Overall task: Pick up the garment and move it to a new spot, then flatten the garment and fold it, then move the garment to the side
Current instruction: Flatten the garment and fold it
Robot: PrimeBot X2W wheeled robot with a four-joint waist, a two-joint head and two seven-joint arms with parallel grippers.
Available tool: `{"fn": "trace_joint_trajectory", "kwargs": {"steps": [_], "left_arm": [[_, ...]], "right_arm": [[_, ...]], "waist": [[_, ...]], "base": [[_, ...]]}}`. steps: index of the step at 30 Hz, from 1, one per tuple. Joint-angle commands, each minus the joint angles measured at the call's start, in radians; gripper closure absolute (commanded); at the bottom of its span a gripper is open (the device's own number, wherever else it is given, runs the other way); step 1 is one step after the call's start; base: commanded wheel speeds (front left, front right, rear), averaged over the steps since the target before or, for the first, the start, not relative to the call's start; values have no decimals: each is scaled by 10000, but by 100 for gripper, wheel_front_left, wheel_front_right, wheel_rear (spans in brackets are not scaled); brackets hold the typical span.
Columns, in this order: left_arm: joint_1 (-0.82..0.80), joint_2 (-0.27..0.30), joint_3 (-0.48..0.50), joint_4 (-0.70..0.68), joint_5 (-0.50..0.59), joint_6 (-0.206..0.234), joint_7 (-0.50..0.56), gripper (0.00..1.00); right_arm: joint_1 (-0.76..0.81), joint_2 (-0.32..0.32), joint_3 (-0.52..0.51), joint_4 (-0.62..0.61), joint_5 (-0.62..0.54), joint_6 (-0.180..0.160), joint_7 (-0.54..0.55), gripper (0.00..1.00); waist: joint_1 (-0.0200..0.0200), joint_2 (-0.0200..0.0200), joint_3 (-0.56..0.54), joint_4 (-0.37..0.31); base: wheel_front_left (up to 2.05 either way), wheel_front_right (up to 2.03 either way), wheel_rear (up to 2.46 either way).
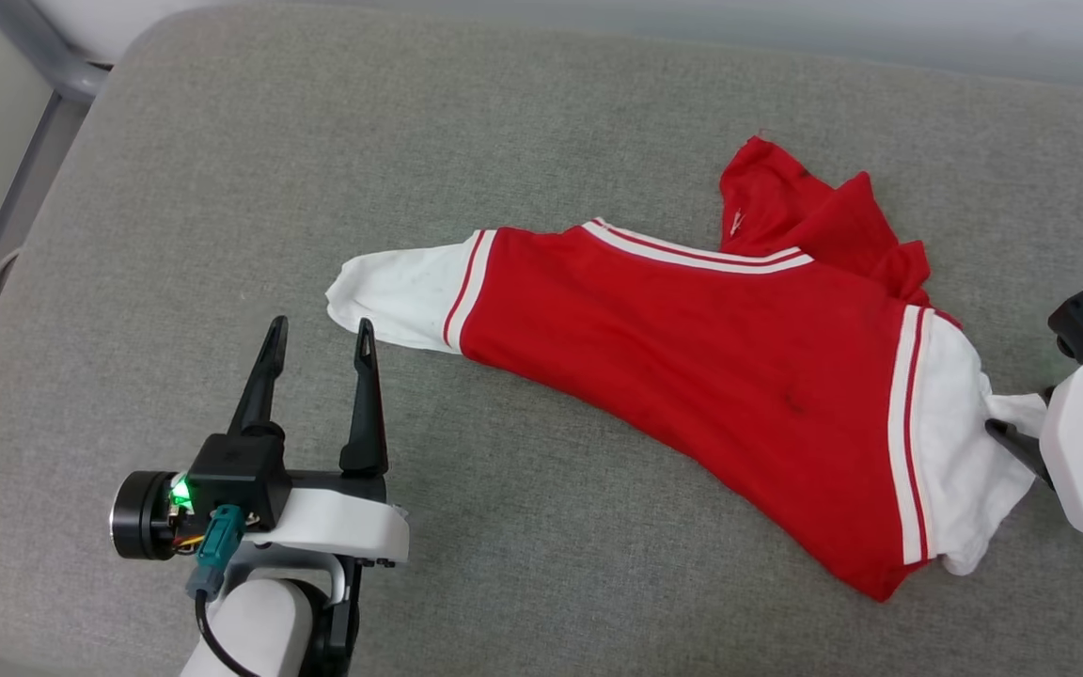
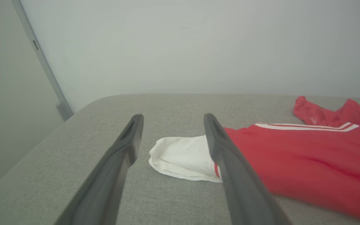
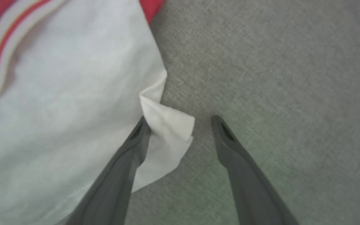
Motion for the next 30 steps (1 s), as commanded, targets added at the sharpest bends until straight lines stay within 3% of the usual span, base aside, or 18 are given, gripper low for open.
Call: {"fn": "trace_joint_trajectory", "kwargs": {"steps": [1, 6, 7, 8, 17, 23, 30], "left_arm": [[7, -66, 97, 62, 85, -96, -25, 0], [109, -386, 581, 228, 417, -437, -25, 0], [156, -429, 653, 262, 474, -499, -25, 0], [184, -471, 745, 294, 528, -563, -25, 0], [445, -677, 1428, 430, 968, -1030, -25, 0], [590, -832, 1705, 381, 1176, -1273, -26, 0], [616, -1052, 1893, 385, 1360, -1463, -26, 0]], "right_arm": [[248, 232, 375, 293, 164, -2, 40, 0], [183, 494, 1067, 485, 612, 15, -614, 0], [68, 481, 1117, 479, 644, 16, -859, 90], [-29, 451, 1171, 463, 669, 16, -1084, 100], [-824, 40, 449, 92, 1043, -10, -3509, 100], [-1067, -231, -387, 38, 1418, -10, -4206, 100], [-543, -424, -1453, 1158, 1865, -10, -4536, 100]], "waist": [[0, 0, 63, 54], [0, 0, 15, -126], [0, 0, -37, -188], [0, 0, -104, -260], [0, 0, -719, -903], [0, 0, -786, -1157], [0, 0, -735, -1185]], "base": [[0, 0, 0], [0, 0, 0], [0, 0, 0], [0, 0, 0], [0, 0, 0], [0, 0, 0], [0, 0, 0]]}}
